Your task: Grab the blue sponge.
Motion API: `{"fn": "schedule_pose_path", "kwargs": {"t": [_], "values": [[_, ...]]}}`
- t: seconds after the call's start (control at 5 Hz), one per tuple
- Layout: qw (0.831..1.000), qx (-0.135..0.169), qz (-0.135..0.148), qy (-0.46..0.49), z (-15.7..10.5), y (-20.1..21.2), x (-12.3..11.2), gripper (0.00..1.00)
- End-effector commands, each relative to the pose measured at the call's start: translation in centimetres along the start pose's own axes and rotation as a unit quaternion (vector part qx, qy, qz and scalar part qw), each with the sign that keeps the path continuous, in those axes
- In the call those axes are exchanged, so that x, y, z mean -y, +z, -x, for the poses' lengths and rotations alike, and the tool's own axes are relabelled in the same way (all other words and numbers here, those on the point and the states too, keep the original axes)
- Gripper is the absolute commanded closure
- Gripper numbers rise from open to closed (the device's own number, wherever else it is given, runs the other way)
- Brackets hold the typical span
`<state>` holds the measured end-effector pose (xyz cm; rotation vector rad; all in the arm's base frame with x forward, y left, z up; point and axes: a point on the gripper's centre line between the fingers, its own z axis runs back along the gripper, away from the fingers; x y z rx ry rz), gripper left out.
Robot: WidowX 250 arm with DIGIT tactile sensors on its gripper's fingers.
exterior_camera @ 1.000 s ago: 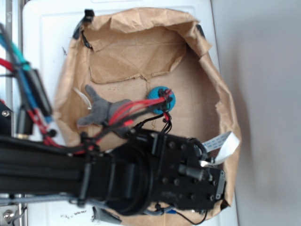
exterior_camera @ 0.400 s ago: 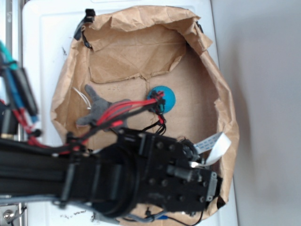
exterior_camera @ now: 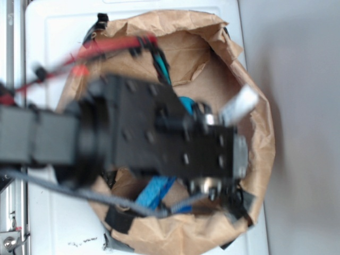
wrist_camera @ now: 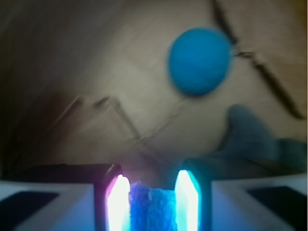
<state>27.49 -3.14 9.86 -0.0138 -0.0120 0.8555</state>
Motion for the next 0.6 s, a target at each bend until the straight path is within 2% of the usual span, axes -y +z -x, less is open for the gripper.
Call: {"fn": "schedule_pose_path", "kwargs": {"t": [0.0,0.2,0.4], "values": [[0.998,0.039,0.021,0.034,-2.1,6.6,-4.1,1.0],[0.998,0.018,0.051,0.036,-2.7,8.7,-5.9,1.0],[0.994,0.08,0.061,0.046,-1.9,8.8,-5.6,1.0]]}}
